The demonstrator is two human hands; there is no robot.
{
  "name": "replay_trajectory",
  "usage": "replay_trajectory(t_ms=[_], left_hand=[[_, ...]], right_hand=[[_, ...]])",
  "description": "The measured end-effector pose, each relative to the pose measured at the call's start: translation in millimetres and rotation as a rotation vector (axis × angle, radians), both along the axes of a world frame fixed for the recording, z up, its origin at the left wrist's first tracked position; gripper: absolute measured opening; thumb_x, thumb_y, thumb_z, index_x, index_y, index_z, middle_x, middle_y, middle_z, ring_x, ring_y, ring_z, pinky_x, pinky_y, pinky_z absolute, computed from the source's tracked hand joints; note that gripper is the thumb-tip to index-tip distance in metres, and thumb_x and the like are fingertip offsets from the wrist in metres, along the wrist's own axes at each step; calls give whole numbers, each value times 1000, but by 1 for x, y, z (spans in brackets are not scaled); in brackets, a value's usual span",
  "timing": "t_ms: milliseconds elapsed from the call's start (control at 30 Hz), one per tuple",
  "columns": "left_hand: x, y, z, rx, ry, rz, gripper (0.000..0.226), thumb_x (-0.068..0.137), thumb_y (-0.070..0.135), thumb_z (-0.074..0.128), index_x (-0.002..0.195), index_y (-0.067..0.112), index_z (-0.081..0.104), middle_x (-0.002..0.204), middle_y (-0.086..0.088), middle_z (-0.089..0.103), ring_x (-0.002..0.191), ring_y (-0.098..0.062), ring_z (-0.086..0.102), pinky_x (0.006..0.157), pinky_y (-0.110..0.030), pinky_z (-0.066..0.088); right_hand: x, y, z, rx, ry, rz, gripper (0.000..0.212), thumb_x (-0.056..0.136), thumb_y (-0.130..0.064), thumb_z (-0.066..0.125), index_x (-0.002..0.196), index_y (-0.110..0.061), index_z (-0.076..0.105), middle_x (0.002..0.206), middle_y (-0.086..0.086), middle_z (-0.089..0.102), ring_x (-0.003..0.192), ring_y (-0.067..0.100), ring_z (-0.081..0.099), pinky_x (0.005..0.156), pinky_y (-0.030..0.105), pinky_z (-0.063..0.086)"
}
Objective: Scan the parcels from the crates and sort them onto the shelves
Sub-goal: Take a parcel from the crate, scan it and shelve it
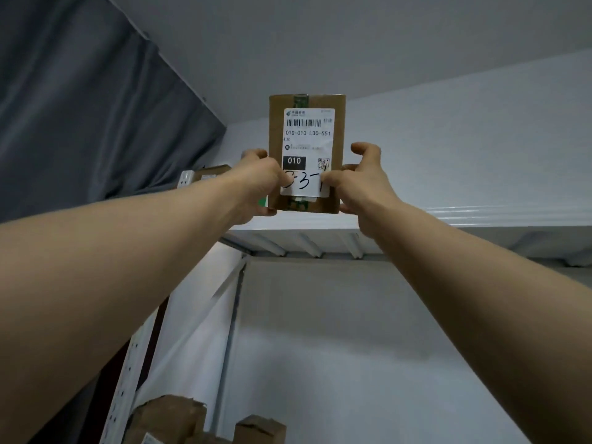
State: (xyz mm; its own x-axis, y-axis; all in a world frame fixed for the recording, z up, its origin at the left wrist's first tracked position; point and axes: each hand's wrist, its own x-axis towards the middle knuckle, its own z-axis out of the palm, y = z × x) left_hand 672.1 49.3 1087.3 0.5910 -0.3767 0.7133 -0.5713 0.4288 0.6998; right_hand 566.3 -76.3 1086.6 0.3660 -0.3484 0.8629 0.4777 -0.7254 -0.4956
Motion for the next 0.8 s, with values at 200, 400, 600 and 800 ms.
replay_trajectory(t_ms=[200, 400, 600, 800], left_hand=[[67, -27, 23, -60, -39, 17, 51, 95, -4, 57, 134, 24, 41, 117, -3, 69, 110, -26, 65, 90, -55, 54], [142, -45, 45, -15, -120, 80, 44, 95, -8, 51, 121, 26, 55, 119, -3, 71, 121, -28, 59, 110, -64, 38], [211, -64, 73, 67, -249, 198, 26, 99, 5, 52, 105, 24, 67, 129, 0, 66, 125, -21, 50, 103, -43, 32], [266, -93, 97, 102, -315, 225, 19, 102, 11, 49, 88, 15, 61, 88, 4, 63, 79, -10, 50, 62, -26, 32]], right_hand=[[84, -30, 19, -90, -89, -28, 59, 92, 0, 64, 135, -24, 32, 96, -17, 52, 95, 14, 65, 82, 38, 63], [160, -56, 41, -117, -127, -97, 69, 91, -5, 67, 145, -27, 31, 124, -1, 64, 107, 22, 68, 89, 43, 60], [214, -75, 74, -173, -104, -301, 70, 89, -1, 65, 145, -27, 30, 120, 3, 66, 102, 25, 68, 77, 41, 63], [257, -83, 101, -202, 15, -600, 63, 85, -6, 69, 138, -17, 36, 120, 7, 60, 110, 30, 62, 90, 47, 58]])
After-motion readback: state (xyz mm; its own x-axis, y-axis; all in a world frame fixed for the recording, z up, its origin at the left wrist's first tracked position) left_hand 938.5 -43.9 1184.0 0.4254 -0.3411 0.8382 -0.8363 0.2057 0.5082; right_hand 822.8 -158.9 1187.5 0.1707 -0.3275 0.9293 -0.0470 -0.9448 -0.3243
